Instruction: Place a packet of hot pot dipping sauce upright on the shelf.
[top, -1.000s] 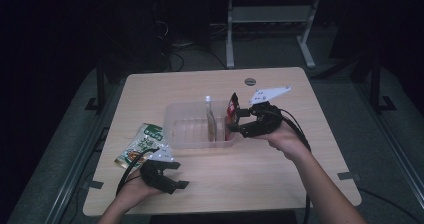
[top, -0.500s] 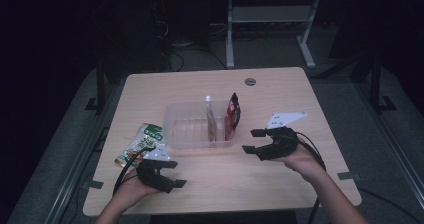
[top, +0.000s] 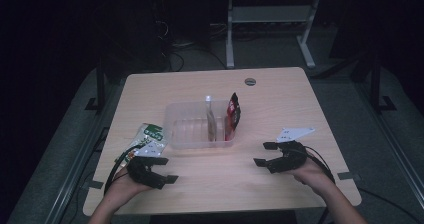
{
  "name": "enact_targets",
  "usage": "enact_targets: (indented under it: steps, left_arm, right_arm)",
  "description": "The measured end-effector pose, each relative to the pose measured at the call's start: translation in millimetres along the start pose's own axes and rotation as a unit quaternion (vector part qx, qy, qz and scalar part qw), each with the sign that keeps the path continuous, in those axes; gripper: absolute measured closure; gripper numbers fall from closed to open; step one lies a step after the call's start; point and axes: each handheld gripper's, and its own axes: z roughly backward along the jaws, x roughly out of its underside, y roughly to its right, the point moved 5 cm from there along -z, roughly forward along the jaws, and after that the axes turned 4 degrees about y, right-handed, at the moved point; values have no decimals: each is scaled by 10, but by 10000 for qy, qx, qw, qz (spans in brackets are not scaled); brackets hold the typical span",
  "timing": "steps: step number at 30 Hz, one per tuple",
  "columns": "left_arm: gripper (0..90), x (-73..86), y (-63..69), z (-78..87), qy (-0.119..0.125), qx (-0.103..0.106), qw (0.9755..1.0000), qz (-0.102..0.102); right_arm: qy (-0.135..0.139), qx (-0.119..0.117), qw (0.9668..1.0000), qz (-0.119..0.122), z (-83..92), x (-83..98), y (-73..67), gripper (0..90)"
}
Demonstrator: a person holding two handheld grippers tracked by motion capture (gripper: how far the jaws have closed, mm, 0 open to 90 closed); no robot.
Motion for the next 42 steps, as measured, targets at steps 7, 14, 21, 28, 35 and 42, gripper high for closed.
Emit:
enact_targets:
  steps: [7, 14, 21, 28, 35, 42]
  left_arm:
    - [233, 94, -209, 199, 24, -395, 9991, 163]
    - [232, 170, -452, 349, 100, -915, 9945, 490]
    - [232, 197, -630, 419, 116, -1312, 9885, 738]
    - [222, 250, -902, 475, 156, -1793, 9788, 978]
    - [154, 346, -1104, 444, 257, -2069, 9703, 1229]
    - [132, 412, -1145, 370, -29, -2047, 9706, 1264]
  right_arm:
    - [-82, 71, 9999, 35, -59, 67, 71, 262]
    - [-76, 99, 9999, -26, -80, 79, 113, 261]
    - [-101, 114, 9999, -27, -94, 84, 121, 261]
    - [-128, 104, 9998, -57, -110, 86, 121, 260]
    - [-167, 88, 9998, -56, -127, 87, 116, 260]
    - [-179, 89, 9998, -50, -127, 86, 114, 260]
